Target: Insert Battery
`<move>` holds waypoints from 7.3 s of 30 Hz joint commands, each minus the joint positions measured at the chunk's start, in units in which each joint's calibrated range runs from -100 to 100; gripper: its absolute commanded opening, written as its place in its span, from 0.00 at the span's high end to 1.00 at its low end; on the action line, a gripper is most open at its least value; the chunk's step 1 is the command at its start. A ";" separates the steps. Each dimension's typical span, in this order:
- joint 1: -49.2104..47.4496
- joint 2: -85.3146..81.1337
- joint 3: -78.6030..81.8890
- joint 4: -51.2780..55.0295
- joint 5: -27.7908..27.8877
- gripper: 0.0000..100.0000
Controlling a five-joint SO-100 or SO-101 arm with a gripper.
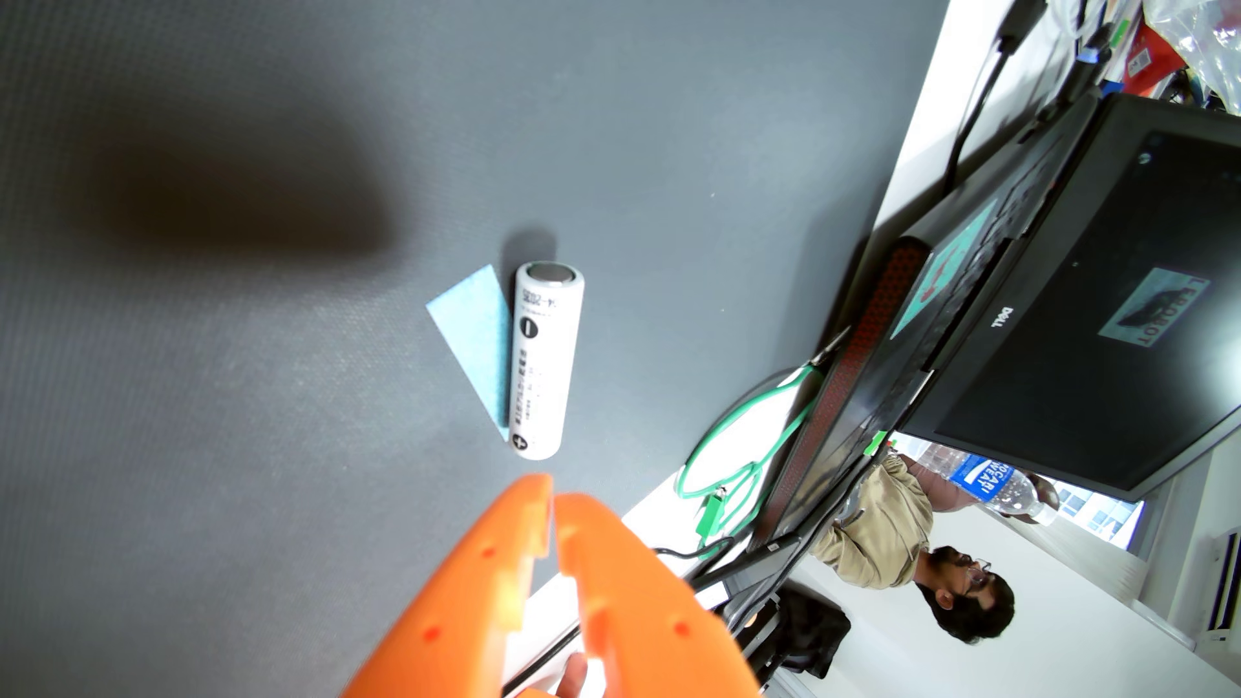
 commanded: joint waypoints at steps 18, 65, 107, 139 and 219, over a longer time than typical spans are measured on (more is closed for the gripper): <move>0.26 0.17 -13.75 0.70 2.06 0.99; 1.67 77.04 -47.52 -1.76 -0.87 0.93; 7.22 85.54 -47.16 -8.36 -0.56 0.83; 6.16 92.96 -48.24 -9.80 -0.51 0.93; -36.70 82.21 -57.34 1.72 -9.11 0.98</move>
